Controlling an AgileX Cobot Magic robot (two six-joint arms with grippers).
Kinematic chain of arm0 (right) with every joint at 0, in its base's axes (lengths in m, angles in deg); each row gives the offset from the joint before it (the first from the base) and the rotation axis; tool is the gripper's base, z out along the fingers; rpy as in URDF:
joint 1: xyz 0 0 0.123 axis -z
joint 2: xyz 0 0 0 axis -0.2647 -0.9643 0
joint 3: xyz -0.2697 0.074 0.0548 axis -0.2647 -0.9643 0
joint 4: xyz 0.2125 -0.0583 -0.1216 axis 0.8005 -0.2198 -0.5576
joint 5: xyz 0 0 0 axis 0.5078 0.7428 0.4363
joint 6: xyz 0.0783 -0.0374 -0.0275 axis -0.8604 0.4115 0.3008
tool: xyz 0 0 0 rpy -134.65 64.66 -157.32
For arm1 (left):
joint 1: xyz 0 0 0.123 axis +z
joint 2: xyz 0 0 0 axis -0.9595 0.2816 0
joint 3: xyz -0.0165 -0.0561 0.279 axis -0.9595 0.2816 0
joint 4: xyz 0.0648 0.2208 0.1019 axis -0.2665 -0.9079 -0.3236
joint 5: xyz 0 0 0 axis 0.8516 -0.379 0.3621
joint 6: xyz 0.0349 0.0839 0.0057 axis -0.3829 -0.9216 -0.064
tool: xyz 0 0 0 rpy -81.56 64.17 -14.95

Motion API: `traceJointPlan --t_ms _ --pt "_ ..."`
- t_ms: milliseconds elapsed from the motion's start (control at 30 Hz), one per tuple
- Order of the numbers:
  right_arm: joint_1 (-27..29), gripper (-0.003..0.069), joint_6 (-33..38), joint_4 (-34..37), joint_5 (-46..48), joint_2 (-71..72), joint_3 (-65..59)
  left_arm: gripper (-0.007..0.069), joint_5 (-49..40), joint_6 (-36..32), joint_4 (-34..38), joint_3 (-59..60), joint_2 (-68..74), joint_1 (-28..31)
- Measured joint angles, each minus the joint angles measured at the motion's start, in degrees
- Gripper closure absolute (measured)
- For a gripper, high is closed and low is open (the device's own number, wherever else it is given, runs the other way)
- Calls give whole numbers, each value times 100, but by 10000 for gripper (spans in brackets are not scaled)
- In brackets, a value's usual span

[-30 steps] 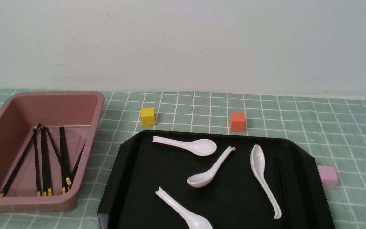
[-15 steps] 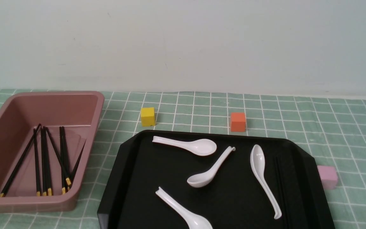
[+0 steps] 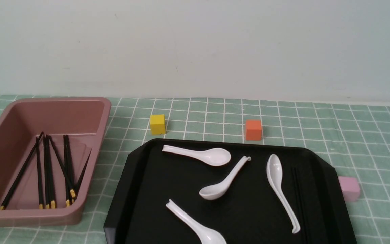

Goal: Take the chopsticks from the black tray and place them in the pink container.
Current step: 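Move the gripper over the chopsticks on the black tray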

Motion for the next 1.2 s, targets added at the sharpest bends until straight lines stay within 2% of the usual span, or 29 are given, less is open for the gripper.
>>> traceJointPlan --t_ms 67,233,333,433,600,733,833,900,1000,1200 --pt "0 419 -206 365 -28 0 0 386 0 0 0 0 0 0" --pt "0 419 -1488 2358 -245 0 0 386 0 0 0 0 0 0" --pt "0 419 -1834 3183 -253 0 0 386 0 0 0 0 0 0" --pt "0 419 -1881 3555 -266 0 0 386 0 0 0 0 0 0" --pt "0 419 -1688 3718 -277 0 11 386 0 0 0 0 0 0" --pt "0 445 -973 3635 -556 -40 621 386 0 0 0 0 0 0" --pt "0 527 -370 3496 -730 -383 1259 386 0 0 0 0 0 0" --pt "0 632 135 3371 -641 -912 1767 386 0 0 0 0 0 0" --pt "0 669 420 3205 -53 -1783 2380 386 0 0 0 0 0 0" --pt "0 652 516 2881 2027 -3890 3251 386 0 0 0 0 0 0"
